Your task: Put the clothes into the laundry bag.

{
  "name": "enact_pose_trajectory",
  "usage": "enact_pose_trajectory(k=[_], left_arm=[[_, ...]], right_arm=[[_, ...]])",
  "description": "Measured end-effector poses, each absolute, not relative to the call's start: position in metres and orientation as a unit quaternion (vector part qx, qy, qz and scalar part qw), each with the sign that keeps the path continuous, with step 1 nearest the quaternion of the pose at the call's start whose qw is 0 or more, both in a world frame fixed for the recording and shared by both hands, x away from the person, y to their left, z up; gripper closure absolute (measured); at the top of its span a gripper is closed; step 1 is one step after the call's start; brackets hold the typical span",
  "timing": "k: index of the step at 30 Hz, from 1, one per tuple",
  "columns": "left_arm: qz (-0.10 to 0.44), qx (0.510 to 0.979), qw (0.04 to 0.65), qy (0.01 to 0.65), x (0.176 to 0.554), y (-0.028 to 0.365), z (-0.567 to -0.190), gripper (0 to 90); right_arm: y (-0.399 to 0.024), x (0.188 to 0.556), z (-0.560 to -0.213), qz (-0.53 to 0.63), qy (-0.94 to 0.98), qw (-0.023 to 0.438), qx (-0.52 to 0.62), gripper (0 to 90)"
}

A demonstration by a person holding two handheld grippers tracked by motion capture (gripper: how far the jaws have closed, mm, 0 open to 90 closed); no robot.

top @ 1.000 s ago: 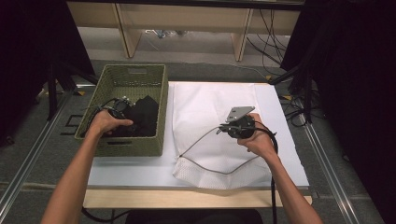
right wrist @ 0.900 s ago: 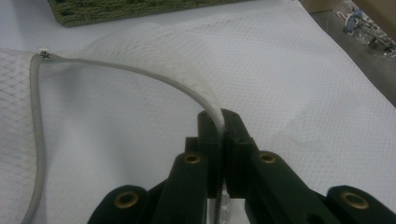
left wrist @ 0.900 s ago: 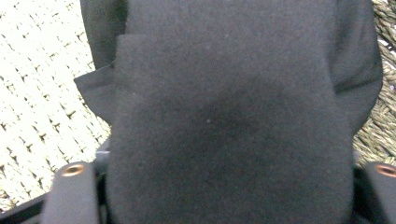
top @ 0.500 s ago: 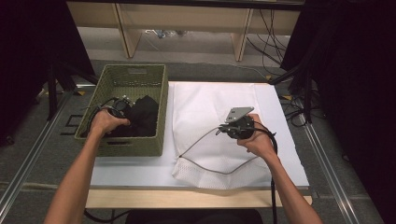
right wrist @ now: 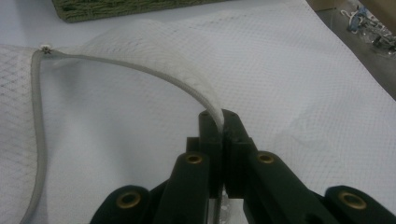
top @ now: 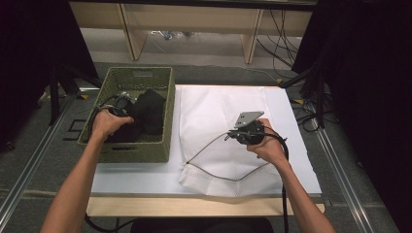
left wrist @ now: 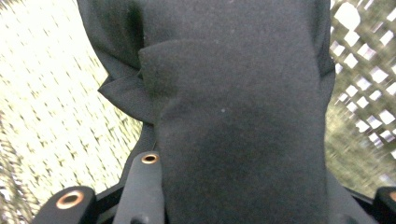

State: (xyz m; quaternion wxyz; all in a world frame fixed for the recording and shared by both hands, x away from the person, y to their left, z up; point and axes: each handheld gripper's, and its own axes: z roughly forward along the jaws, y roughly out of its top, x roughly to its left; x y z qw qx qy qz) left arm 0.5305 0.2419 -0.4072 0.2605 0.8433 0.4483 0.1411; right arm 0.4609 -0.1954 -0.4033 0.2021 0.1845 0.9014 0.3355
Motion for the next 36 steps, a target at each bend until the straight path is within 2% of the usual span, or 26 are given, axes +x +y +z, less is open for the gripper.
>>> enact_pose_trajectory(k=[16,20,22,26,29,36], left_arm=[[0.131,0.814,0.328,0.462,0.516,0.246,-0.347,63.5],[0.113,0.815,0.349,0.45,0.504,0.246,-0.33,63.3],[0.1,0.806,0.382,0.441,0.495,0.248,-0.319,63.3],[0.093,0.807,0.394,0.429,0.48,0.247,-0.302,63.4],[0.089,0.81,0.4,0.42,0.471,0.243,-0.292,63.3],[0.07,0.826,0.416,0.375,0.434,0.22,-0.269,63.1]], right_arm=[[-0.197,0.461,-0.399,0.34,0.898,0.212,0.181,89.7],[-0.197,0.46,-0.4,0.338,0.897,0.212,0.188,89.7],[-0.197,0.46,-0.401,0.338,0.898,0.213,0.185,89.7],[-0.199,0.463,-0.4,0.338,0.898,0.223,0.172,89.7],[-0.198,0.461,-0.4,0.34,0.898,0.212,0.181,89.7],[-0.197,0.461,-0.401,0.336,0.898,0.215,0.185,89.7]])
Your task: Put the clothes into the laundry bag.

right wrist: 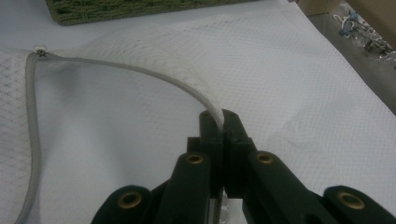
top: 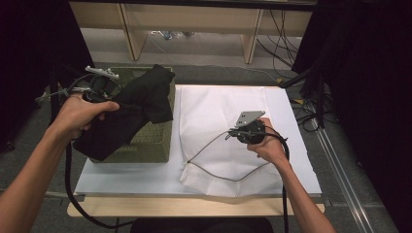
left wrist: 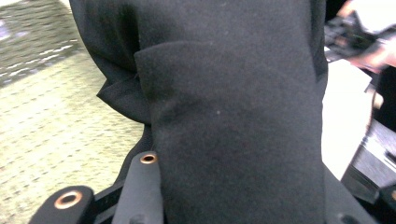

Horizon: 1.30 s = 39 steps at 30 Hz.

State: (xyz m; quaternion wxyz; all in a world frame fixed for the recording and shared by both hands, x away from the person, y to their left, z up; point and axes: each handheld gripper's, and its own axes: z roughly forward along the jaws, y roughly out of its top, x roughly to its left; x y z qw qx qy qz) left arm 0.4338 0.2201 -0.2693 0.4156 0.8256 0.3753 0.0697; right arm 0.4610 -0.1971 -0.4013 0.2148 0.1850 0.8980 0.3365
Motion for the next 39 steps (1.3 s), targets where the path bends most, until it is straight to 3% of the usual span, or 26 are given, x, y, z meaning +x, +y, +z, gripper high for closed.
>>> enact_pose_trajectory(k=[9,21,28,39], left_arm=[[0.031,0.857,0.419,0.298,0.394,0.18,-0.273,62.6],[-0.042,0.888,0.398,0.227,0.348,0.121,-0.327,62.5],[-0.083,0.899,0.375,0.212,0.349,0.089,-0.361,62.5],[-0.074,0.905,0.349,0.23,0.358,0.057,-0.379,62.2]], right_arm=[[-0.199,0.461,-0.399,0.344,0.895,0.219,0.18,89.7],[-0.196,0.461,-0.396,0.35,0.895,0.216,0.173,89.7],[-0.196,0.46,-0.395,0.351,0.895,0.216,0.171,89.7],[-0.197,0.458,-0.392,0.356,0.893,0.216,0.171,89.7]])
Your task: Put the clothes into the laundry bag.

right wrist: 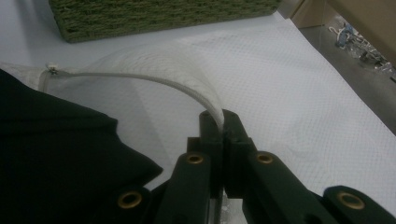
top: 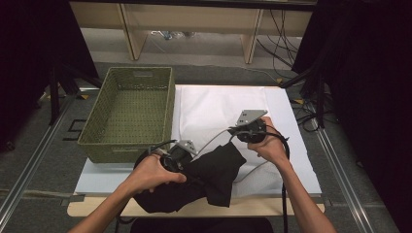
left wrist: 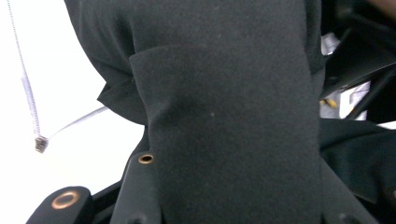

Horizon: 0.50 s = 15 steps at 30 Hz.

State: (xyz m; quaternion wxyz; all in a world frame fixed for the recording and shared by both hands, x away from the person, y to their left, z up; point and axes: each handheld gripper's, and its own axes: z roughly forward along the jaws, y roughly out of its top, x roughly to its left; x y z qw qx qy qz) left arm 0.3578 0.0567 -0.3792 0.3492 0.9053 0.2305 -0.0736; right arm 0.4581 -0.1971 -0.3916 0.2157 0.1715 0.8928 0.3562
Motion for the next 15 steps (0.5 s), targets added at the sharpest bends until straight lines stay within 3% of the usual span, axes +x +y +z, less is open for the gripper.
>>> enact_pose_trajectory(k=[4,11,15], left_arm=[[-0.052,0.913,0.337,0.226,0.365,0.042,-0.379,62.0],[-0.069,0.91,0.329,0.241,0.379,0.027,-0.376,61.9],[-0.033,0.931,0.27,0.244,0.399,0.017,-0.377,61.7]], right_arm=[[-0.197,0.457,-0.39,0.36,0.892,0.216,0.169,89.7],[-0.197,0.456,-0.387,0.361,0.891,0.219,0.166,89.8],[-0.199,0.453,-0.382,0.365,0.888,0.221,0.173,89.8]])
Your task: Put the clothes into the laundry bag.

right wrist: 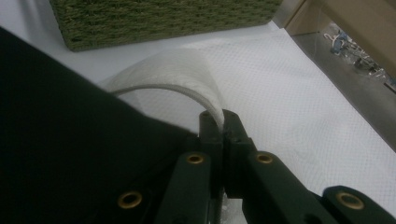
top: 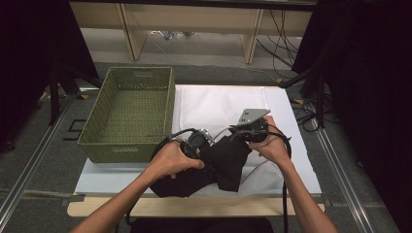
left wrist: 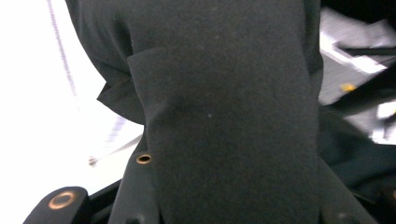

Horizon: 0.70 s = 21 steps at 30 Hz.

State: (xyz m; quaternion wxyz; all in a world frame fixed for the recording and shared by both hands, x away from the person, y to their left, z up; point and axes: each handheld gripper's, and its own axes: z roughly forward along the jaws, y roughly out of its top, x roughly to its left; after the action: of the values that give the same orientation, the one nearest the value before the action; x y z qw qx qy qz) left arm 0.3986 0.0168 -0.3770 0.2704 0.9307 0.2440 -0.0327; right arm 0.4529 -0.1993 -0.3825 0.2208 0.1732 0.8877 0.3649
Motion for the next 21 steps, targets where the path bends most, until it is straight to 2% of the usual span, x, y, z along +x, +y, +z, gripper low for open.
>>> enact_pose_trajectory(k=[8,11,14,17,21], left_arm=[[-0.014,0.925,0.261,0.274,0.419,0.009,-0.393,61.3],[-0.021,0.91,0.29,0.294,0.423,0.007,-0.394,61.2],[-0.013,0.912,0.282,0.299,0.429,0.002,-0.401,60.2],[-0.004,0.923,0.258,0.285,0.431,0.0,-0.41,58.4],[0.0,0.913,0.28,0.296,0.428,-0.004,-0.426,54.3]], right_arm=[[-0.199,0.453,-0.382,0.362,0.888,0.224,0.173,89.8],[-0.198,0.453,-0.382,0.361,0.89,0.224,0.165,89.9],[-0.199,0.453,-0.382,0.361,0.889,0.225,0.169,89.9],[-0.199,0.453,-0.382,0.359,0.89,0.229,0.164,89.8],[-0.197,0.451,-0.384,0.354,0.891,0.223,0.178,89.9]])
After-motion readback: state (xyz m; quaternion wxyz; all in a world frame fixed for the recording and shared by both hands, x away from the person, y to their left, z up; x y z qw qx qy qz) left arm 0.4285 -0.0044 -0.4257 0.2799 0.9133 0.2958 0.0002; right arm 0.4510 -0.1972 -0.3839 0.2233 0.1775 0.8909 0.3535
